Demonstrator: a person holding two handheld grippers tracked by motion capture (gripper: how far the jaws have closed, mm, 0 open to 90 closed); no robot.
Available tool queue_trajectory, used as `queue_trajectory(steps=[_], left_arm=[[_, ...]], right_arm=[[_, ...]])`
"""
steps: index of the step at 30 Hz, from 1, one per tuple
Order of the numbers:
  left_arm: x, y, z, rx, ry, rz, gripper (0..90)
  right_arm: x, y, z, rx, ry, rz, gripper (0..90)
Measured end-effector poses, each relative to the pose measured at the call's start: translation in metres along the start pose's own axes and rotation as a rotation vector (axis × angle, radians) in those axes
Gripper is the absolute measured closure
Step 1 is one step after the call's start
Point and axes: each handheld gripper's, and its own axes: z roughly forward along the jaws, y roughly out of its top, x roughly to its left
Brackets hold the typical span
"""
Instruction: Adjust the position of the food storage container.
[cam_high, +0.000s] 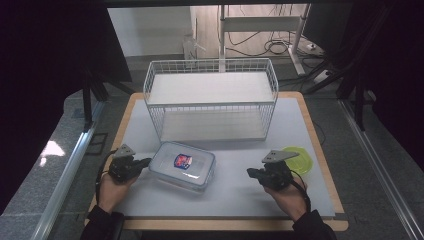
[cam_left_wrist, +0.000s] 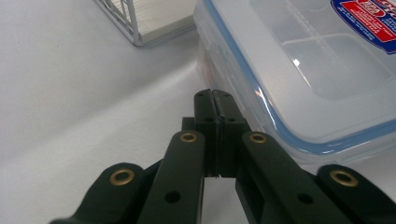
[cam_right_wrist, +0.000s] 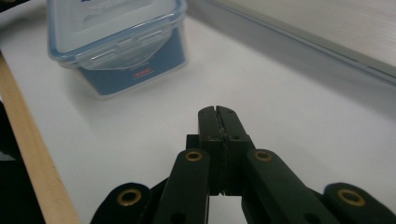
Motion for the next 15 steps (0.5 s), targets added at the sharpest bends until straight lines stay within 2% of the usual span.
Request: queue_trajectory(steps=[5,15], left_arm=[[-0.006,0.002,0.002,0.006,-0.023,0.005,90.0],[-0.039,0.008,0.015,0.019,-0.104,0.05,90.0]], right_arm=[[0.009,0.001,0.011,0.022,0.03,-0.013,90.0],[0.013,-0.002,0.024,0.046,0.066,0.008,90.0]])
